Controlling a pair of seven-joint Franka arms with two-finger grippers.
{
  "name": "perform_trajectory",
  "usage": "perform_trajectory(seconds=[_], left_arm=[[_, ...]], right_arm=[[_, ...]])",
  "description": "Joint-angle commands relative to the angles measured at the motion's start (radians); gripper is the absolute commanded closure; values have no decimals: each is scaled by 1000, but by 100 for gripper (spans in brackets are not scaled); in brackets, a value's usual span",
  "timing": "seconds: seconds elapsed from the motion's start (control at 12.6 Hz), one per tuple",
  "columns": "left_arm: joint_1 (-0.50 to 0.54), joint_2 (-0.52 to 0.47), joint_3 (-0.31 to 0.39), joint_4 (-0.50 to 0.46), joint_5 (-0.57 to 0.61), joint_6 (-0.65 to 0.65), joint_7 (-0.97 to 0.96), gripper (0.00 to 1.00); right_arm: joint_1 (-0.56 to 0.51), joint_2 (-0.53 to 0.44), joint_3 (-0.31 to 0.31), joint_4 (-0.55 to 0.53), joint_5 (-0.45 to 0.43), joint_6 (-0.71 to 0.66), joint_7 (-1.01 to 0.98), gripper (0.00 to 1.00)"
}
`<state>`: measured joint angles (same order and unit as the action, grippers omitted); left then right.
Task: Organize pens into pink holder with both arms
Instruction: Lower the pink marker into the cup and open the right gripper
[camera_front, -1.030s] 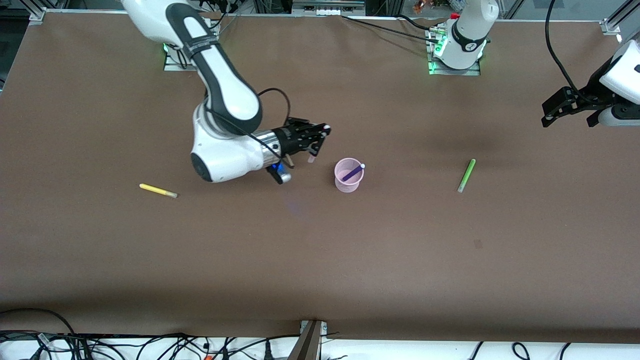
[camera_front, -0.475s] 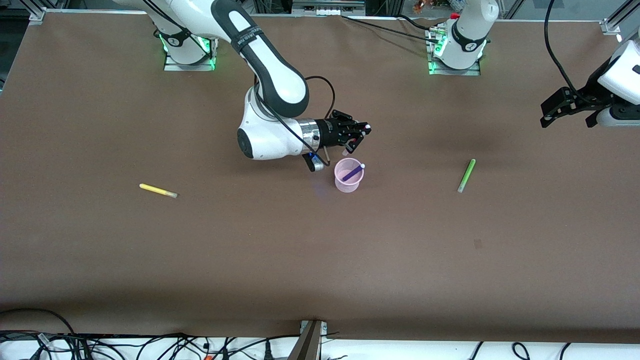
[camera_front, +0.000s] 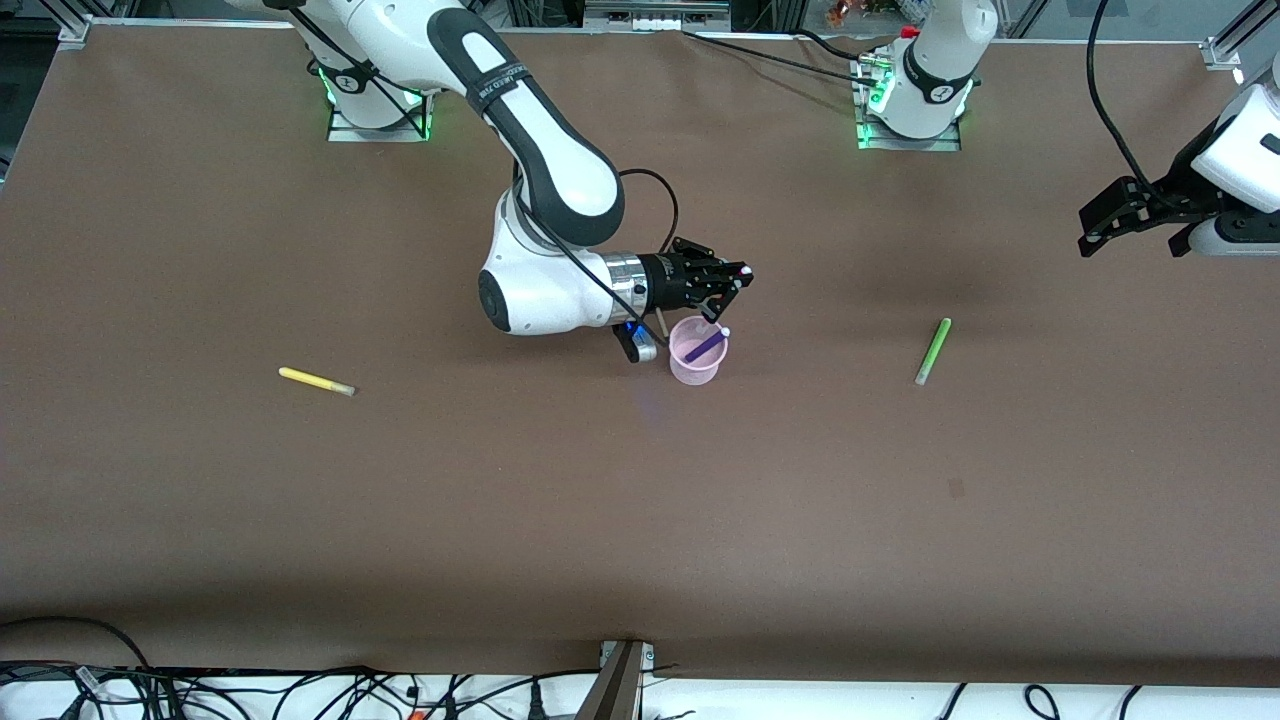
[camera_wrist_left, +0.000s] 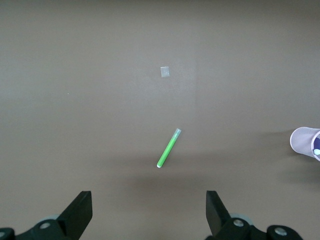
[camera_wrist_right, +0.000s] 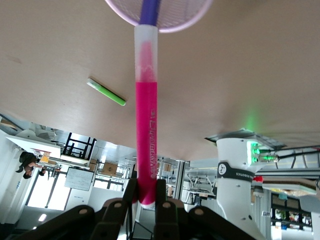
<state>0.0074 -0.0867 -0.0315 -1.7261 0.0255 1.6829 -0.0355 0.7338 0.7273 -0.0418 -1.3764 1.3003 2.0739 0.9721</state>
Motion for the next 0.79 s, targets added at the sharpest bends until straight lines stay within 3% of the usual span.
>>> perform_trajectory(seconds=[0.0,0.71], left_arm=[[5,2,-5,10,-15,1,0,0],[5,1,-5,10,-15,1,-1,0]], right_arm=[[-7,44,2,37,-16,-3,-70,100],[-7,66,2,14,-18,-12,-199,100]])
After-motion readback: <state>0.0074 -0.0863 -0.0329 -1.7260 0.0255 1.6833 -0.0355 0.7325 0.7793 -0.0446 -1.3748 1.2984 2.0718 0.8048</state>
